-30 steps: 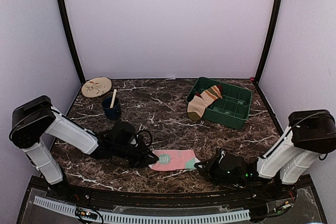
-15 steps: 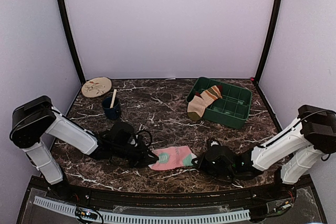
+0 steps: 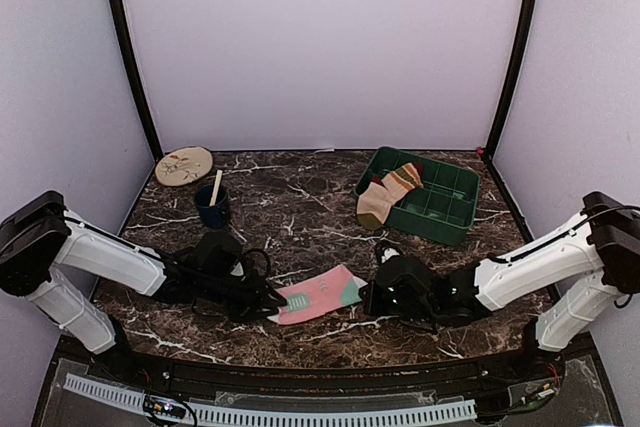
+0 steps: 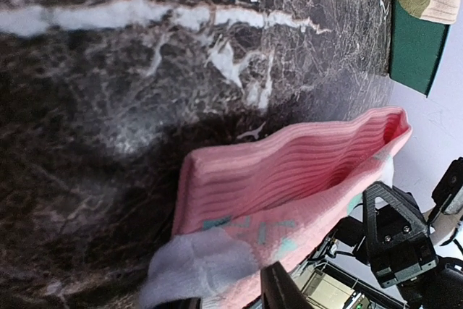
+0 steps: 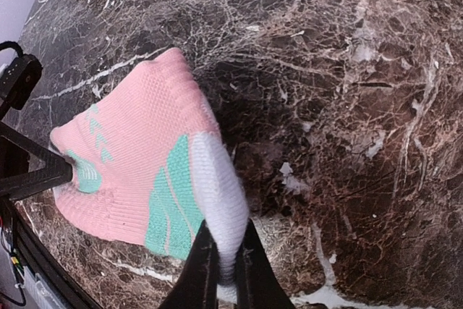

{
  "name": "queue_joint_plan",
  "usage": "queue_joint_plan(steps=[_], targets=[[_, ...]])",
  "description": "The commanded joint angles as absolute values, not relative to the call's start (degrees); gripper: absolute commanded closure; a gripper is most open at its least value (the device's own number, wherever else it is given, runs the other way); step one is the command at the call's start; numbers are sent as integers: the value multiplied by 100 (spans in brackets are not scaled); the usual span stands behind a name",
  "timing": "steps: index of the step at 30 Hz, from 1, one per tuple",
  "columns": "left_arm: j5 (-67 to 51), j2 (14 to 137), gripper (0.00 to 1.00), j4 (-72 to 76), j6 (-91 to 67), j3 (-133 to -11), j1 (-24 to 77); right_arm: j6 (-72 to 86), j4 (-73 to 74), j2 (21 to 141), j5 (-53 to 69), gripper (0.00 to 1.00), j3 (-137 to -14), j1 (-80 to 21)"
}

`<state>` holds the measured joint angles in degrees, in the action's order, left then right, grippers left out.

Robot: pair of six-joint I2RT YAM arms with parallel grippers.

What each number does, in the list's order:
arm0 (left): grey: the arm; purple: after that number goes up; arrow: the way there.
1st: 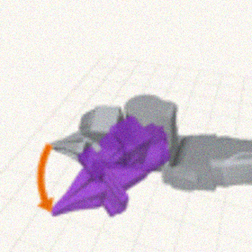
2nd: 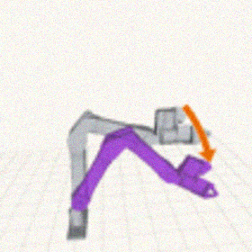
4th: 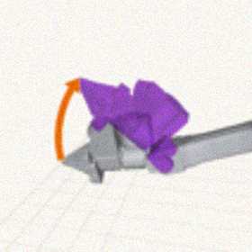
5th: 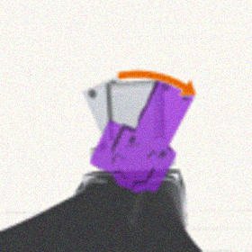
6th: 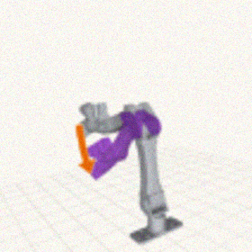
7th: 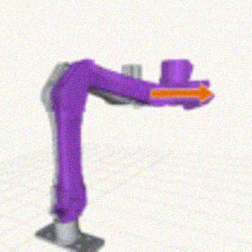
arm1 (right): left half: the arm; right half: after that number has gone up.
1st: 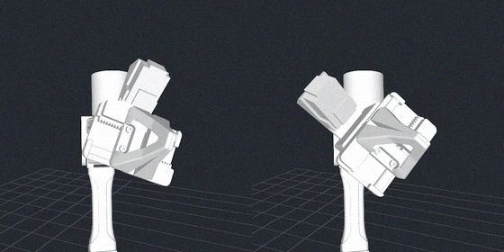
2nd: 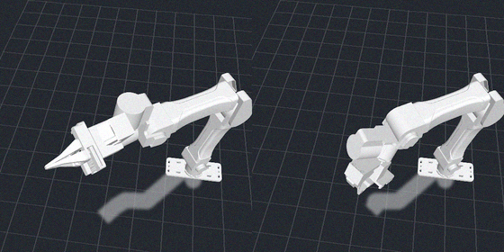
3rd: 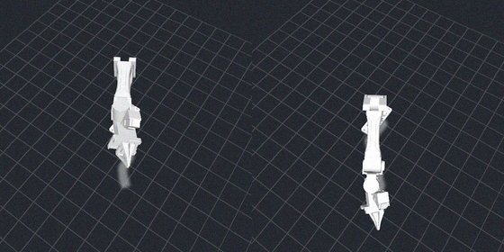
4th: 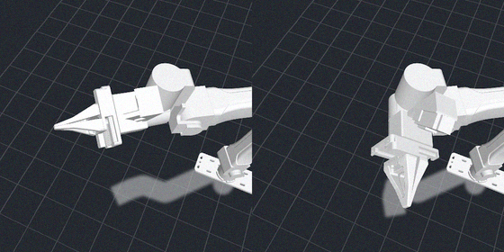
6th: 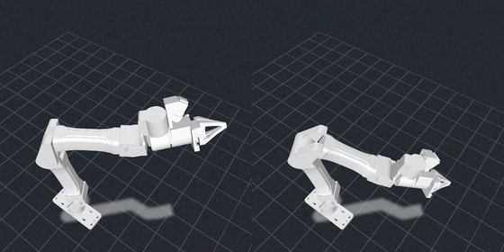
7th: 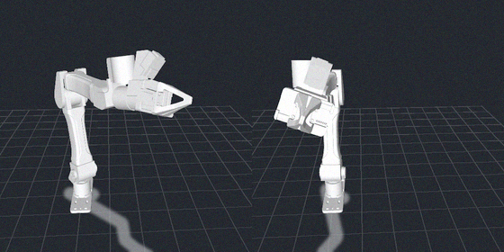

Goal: Roll the socks
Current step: Pass from the left arm to the right, then pass from the right arm to the left

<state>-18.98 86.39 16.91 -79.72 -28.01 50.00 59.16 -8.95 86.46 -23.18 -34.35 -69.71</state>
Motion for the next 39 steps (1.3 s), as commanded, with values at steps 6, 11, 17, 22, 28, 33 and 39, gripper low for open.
queue_joint_plan(steps=[6,11,17,22,28,33,39], targets=[[-1257,8272,66,-391,-7300,-2886,4826,4686,-307,8685,-2718,100,-3715,-6760],[-1213,7912,65,-643,-7221,-3235,4816,4328,-313,8789,-2709,100,-3848,-6729],[-1311,7890,62,-908,-6639,-4276,4686,3858,-385,8886,-2705,100,-3949,-6730],[-2001,8512,62,-601,-6385,-4957,4514,3484,-476,8938,-2742,100,-4026,-6737],[-2743,9414,60,-52,-6542,-5577,4394,2989,-558,8985,-2882,100,-4107,-6786],[-3311,10025,58,494,-6934,-5970,4336,2655,-573,9041,-3122,100,-4174,-6966],[-3623,10186,53,552,-7085,-6329,4157,2408,-620,9243,-3278,100,-4235,-7162]])
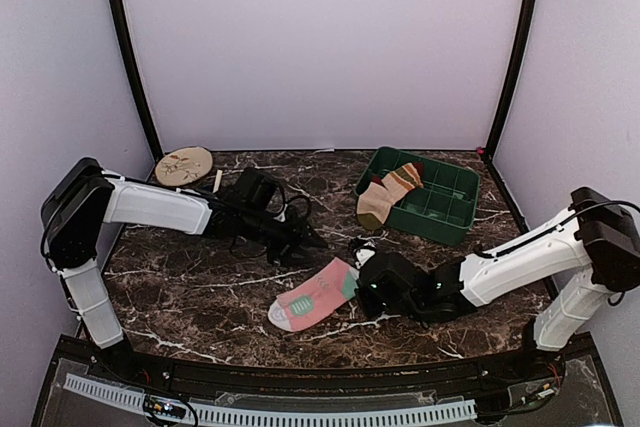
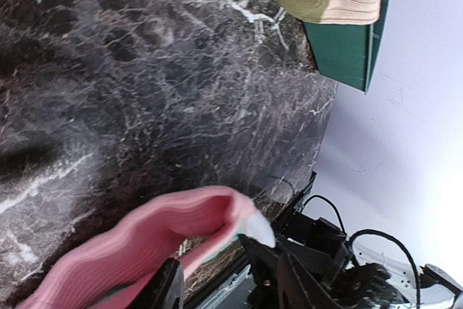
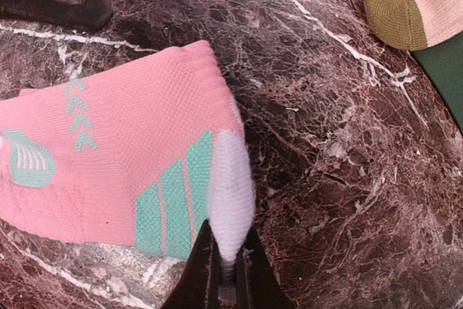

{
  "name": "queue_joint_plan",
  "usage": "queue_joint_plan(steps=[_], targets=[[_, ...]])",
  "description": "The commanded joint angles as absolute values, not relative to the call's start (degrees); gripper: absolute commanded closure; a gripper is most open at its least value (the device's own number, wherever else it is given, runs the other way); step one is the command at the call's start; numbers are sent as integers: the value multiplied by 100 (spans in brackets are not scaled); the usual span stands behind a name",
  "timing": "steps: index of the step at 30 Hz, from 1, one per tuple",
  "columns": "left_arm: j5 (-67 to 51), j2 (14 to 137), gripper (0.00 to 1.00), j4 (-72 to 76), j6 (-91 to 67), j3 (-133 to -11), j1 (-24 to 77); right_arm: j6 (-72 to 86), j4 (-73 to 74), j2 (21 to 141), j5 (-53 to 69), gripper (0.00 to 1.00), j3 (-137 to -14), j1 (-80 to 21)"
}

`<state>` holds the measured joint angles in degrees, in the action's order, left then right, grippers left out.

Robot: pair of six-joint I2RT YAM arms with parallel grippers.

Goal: Roll the socks
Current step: Pass from the right arm to the left

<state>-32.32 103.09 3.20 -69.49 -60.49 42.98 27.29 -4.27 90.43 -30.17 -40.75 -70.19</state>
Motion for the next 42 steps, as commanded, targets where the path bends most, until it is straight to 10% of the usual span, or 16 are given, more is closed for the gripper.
queue_joint_plan(steps=[1,42], targets=[[-3664,10168,53,532,-7081,-6343,4106,2363,-650,9259,-3304,100,-4234,-7185],[-5369,11198,53,624,-6021,-7041,3564,1381,-1092,9184,-3156,100,-4333,-7255]])
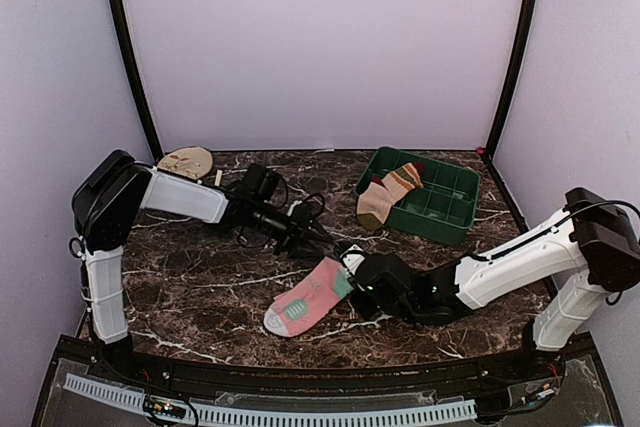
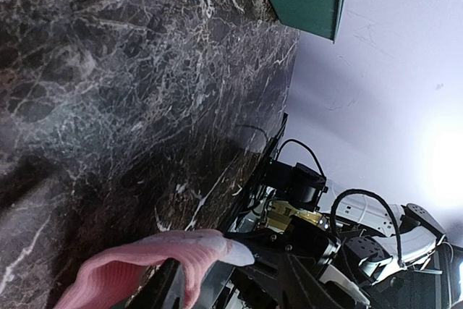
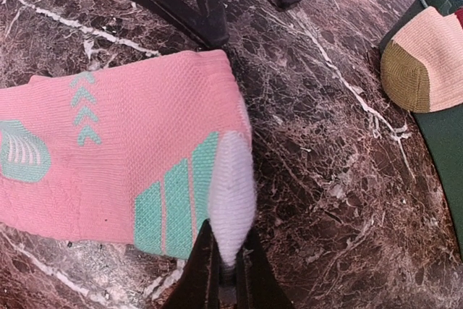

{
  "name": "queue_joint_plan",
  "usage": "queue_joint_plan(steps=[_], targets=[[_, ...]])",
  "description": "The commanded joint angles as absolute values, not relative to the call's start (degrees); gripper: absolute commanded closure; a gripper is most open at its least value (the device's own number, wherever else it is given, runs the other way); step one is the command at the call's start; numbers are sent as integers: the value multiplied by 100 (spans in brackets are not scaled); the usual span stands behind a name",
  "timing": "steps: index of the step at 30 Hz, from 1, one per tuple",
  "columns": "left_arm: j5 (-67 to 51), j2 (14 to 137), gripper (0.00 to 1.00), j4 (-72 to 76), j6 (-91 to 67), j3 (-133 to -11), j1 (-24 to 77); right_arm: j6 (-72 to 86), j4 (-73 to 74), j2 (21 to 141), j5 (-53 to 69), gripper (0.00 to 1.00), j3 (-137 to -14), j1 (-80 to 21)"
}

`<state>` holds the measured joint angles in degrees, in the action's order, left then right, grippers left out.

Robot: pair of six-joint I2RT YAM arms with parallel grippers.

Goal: Roll the socks
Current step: Pass from the right arm to the left

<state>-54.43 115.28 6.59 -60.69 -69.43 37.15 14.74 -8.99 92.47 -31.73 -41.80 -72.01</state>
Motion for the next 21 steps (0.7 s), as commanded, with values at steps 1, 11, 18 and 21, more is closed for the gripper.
queue_joint_plan(steps=[1,11,18,21], targets=[[-5360,11140,53,617,-6035,-7095,3560,1378,-1098,9179,-3150,100,-4339,-7253],[-5321,10398,62,1104,-6655,-6698,3684,1598,-1282,9369,-3189,100,-4334,-7237],[-5289,10198,84,1678,-7034,-5909,4004,1720,-1416,9457,-3161,100,-4303,-7229],[-5387,10320,80,1855,-7184,-5845,4090,1687,-1511,9417,-3110,100,-4263,-7225]])
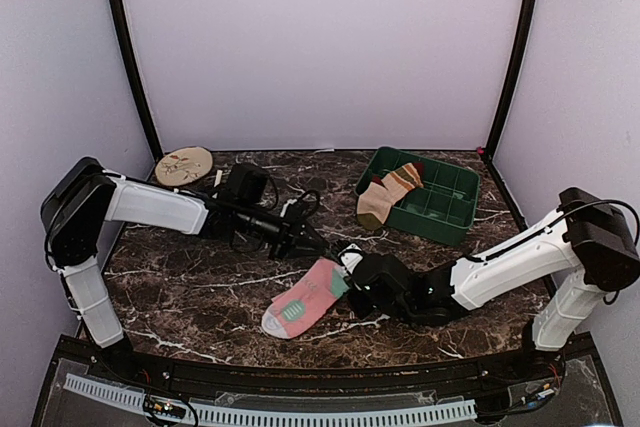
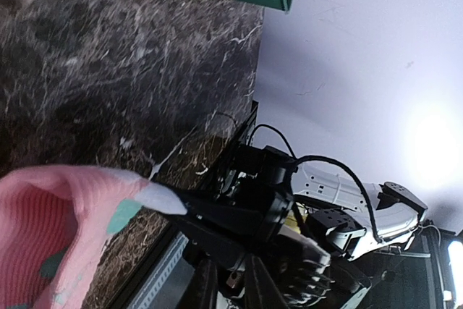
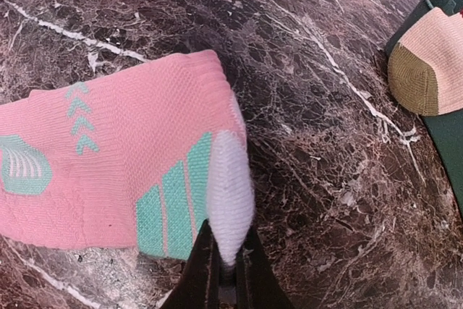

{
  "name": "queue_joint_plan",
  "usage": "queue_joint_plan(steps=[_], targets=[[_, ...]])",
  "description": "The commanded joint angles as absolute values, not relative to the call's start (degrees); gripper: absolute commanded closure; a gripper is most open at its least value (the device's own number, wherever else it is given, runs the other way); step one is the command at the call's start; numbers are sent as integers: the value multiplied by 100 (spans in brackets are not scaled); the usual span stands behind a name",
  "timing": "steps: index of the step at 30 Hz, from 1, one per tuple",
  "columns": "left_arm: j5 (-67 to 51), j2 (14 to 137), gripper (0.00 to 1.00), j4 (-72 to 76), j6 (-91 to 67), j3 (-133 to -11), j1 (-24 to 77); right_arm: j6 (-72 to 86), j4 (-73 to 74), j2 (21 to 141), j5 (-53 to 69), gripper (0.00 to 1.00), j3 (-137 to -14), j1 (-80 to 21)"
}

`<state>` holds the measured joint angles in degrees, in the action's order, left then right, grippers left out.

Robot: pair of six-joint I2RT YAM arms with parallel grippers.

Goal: Roll the socks
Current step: Pass from the right arm to the left

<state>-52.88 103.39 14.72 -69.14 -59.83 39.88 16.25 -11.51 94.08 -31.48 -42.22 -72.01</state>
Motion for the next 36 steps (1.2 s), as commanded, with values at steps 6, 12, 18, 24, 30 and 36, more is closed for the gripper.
queue_joint_plan(steps=[6,12,18,24,30,36], targets=[[-5582,10673,66,1473,-7102,-6339,4033,1565,-1590,9321,-3059,100,-4219,-7231],[-5771,10816,60,1333,-7214,-6439,3877,1456,-1538,9186,-3184,100,-4133,-7239],[-5972,10791,59,1946,-7768,-5947,3853,1283,-1602,8947,-3275,100,-3947,-7242],[-6049,10661,58,2010,-7995,-5827,3862,1099,-1697,8856,-3317,100,-3873,-7235],[-5735,10668,58,1333,-7709,-5986,3897,1055,-1855,8841,-3212,100,-3812,-7238],[-5545,11121,58,1390,-7727,-6303,4017,1107,-2025,8956,-2944,100,-3726,-7237]])
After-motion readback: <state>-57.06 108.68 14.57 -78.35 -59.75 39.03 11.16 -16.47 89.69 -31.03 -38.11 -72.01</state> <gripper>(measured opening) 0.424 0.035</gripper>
